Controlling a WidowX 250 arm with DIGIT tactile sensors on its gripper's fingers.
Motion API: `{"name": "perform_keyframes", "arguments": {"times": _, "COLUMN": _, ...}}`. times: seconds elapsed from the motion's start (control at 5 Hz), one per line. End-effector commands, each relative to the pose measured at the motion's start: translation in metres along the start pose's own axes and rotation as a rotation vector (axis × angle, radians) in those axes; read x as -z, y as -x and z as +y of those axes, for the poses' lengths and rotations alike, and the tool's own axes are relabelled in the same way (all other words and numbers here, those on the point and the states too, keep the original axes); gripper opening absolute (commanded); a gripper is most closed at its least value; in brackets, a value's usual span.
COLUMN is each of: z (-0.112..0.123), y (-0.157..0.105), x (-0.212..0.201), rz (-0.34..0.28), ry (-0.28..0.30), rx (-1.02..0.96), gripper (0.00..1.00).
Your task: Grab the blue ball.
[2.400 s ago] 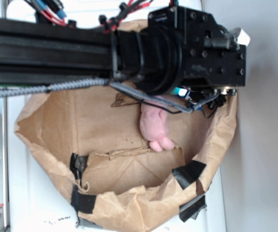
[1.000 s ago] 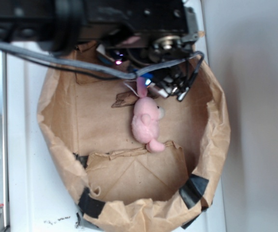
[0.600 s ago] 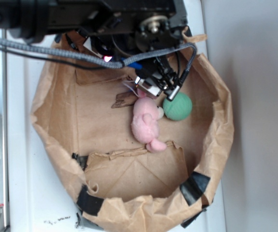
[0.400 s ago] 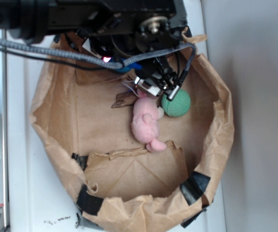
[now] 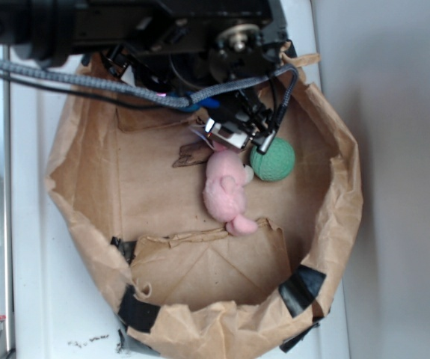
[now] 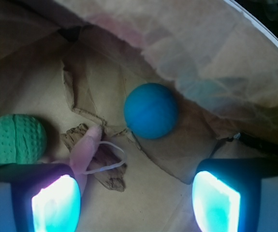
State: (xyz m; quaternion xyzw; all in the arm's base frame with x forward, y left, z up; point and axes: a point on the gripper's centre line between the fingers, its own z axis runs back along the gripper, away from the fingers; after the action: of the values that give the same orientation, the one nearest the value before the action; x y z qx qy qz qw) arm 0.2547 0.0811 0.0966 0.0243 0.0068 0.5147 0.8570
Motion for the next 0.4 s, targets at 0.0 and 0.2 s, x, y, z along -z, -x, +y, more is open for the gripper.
{"name": "perform_keyframes", "arguments": {"times": 0.0, "z": 0.0185, "y": -0.0244, "x": -0.0122, "rz": -0.016, "ry": 0.002, "rx": -0.169, "gripper": 1.00}}
{"name": "perform_keyframes", "arguments": {"times": 0.2, "z": 0.0206, "y": -0.0209, "x": -0.0145, "rz": -0.002, "ry": -0.029, "rx": -0.251, "gripper": 1.00}}
